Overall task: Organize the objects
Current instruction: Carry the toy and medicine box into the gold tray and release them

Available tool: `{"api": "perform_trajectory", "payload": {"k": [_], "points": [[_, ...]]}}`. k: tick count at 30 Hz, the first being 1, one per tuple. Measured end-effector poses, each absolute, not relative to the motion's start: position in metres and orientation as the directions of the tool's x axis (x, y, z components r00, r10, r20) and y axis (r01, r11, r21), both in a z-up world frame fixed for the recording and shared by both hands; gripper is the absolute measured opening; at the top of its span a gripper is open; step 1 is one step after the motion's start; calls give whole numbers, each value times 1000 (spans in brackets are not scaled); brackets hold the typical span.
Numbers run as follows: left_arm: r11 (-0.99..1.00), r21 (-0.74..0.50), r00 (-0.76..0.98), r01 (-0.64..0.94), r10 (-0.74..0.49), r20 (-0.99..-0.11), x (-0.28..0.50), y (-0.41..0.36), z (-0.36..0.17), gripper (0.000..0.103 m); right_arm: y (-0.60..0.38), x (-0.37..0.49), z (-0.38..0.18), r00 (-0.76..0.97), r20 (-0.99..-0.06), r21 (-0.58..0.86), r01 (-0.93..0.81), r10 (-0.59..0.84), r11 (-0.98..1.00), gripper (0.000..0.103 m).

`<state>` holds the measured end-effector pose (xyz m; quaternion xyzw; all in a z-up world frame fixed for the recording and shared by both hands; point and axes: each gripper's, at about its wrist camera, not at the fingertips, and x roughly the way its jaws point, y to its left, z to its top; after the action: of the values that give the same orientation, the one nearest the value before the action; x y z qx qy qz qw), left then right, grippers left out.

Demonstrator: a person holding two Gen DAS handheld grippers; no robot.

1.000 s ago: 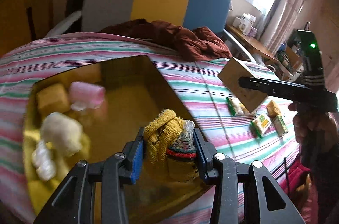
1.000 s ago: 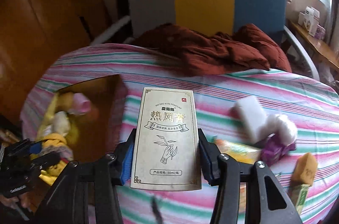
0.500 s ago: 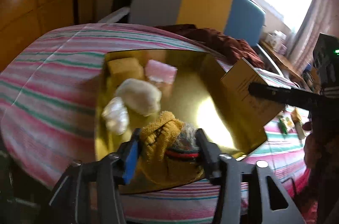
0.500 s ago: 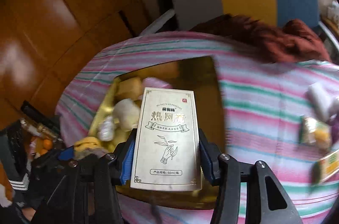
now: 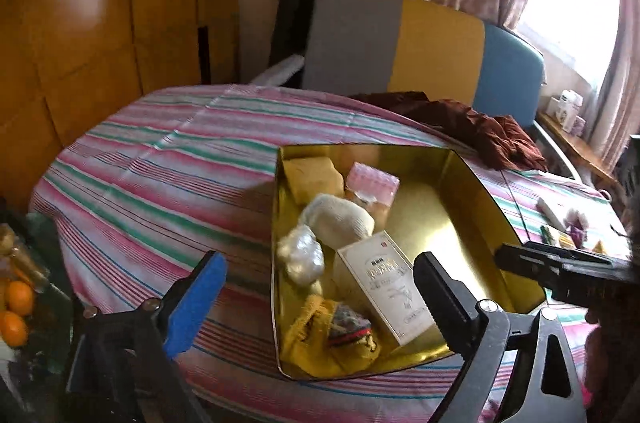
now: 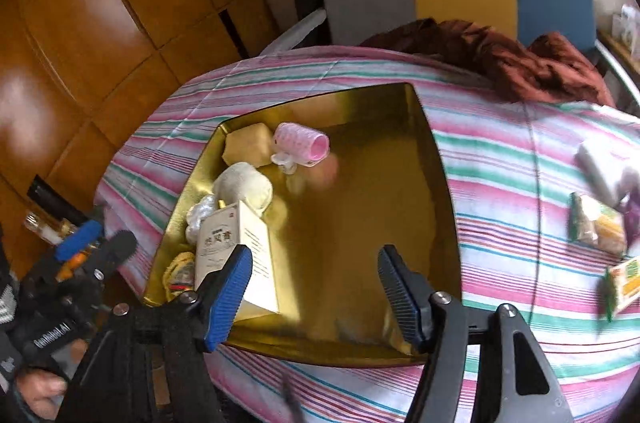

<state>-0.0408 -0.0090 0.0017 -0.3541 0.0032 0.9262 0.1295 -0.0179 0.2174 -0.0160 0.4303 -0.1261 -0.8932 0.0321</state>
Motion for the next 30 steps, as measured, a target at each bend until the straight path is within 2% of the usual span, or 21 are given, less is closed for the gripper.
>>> {"api": "perform_trajectory", "payload": {"k": [10, 30], "points": [[-973, -70, -752, -220, 215, -623, -32, -9, 11, 100, 200, -3, -13, -683, -729, 118, -69, -39, -991, 69], [-958, 71, -783, -277, 183, -594, -15, 24, 14, 100, 225, 13, -8, -717, -696, 98, -146, 37, -984, 69]]}}
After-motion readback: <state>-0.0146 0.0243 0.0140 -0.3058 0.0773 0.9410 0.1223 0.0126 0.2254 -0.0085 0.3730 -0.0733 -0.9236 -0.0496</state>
